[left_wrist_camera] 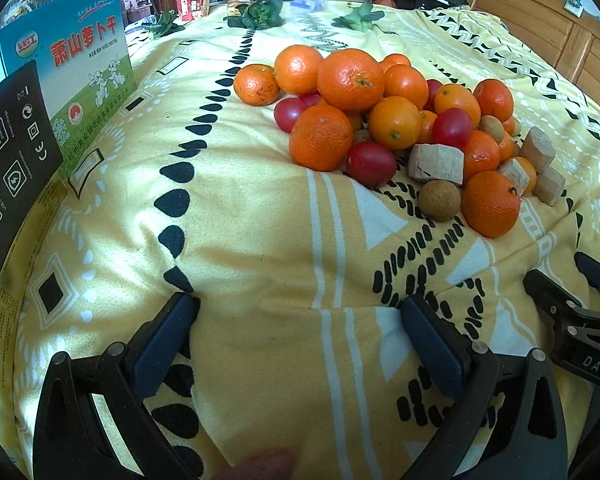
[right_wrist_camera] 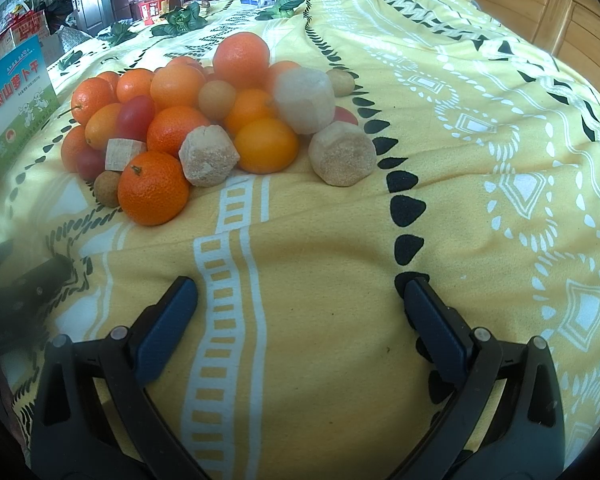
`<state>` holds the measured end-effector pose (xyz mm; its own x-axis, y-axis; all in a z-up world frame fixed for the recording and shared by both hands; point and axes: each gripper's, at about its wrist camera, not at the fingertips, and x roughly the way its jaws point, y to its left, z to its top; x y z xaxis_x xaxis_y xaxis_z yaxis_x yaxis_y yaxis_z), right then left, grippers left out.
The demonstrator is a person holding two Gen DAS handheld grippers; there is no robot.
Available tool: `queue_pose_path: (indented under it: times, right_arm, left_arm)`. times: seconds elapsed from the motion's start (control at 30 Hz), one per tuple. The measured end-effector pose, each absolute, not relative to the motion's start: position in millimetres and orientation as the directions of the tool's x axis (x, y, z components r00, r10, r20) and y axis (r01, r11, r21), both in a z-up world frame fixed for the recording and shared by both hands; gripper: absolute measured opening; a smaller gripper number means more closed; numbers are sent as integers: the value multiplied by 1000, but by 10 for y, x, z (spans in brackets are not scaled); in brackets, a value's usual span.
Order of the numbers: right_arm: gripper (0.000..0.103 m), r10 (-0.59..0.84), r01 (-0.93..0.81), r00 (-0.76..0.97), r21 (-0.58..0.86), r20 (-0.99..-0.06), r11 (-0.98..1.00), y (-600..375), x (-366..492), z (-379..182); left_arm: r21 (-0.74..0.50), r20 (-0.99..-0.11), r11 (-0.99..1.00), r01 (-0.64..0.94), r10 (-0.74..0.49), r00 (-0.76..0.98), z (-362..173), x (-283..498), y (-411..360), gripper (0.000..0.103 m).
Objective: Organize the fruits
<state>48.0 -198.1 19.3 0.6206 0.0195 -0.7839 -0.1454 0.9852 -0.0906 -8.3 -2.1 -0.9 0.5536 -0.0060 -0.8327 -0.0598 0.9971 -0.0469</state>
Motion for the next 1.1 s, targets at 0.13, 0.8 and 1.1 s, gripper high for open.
queue_pose_path:
  times: [0.13, 0.8, 1.1]
  right_arm:
    - [103, 24, -147, 618, -86, -786, 985, -1978, 482, 189]
    - [103, 77, -169, 620, -37, -781, 985, -2058, 550, 136]
    - [103, 76, -170, 621, -40, -780, 985, -2045, 559, 130]
  left_arm:
    - [-41, -834, 998, -57, -3, 552, -15, -90, -28, 103]
    - [-13, -837, 998, -58, 20, 547, -35, -29, -41, 103]
    - [-8, -839, 998, -58, 25, 544, -34, -11, -46, 103]
